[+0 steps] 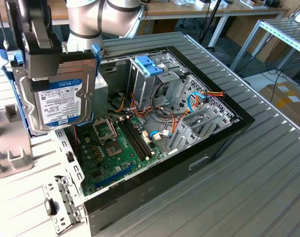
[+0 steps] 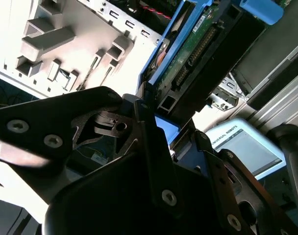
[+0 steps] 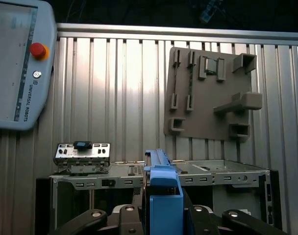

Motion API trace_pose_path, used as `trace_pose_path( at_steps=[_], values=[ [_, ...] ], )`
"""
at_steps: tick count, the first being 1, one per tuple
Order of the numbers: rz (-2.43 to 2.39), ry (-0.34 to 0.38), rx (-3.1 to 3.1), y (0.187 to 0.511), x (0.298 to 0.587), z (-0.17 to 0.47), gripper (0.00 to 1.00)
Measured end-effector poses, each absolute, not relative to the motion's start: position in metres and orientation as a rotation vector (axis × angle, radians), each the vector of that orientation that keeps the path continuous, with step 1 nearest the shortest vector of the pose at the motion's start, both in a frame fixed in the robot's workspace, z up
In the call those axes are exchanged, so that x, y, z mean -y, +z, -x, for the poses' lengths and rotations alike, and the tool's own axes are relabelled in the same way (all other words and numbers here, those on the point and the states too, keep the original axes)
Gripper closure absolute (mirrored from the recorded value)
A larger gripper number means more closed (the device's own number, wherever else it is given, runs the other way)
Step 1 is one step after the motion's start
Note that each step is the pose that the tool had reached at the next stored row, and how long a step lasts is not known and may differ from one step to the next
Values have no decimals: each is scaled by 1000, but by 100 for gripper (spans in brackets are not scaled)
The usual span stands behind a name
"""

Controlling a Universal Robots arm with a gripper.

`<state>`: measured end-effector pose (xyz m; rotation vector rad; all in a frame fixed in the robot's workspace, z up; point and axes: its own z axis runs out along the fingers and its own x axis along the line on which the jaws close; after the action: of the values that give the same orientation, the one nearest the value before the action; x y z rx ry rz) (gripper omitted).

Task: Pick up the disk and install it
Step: 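Pick up the disk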

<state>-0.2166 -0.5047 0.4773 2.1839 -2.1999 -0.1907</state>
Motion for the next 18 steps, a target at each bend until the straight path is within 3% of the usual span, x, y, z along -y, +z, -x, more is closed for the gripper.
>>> trace_pose_path(
  at_steps=[13,18],
  values=[
    [-2171,-213,2188,477,511,176,63],
    [-2161,-232,2180,478,516,130,63]
  ],
)
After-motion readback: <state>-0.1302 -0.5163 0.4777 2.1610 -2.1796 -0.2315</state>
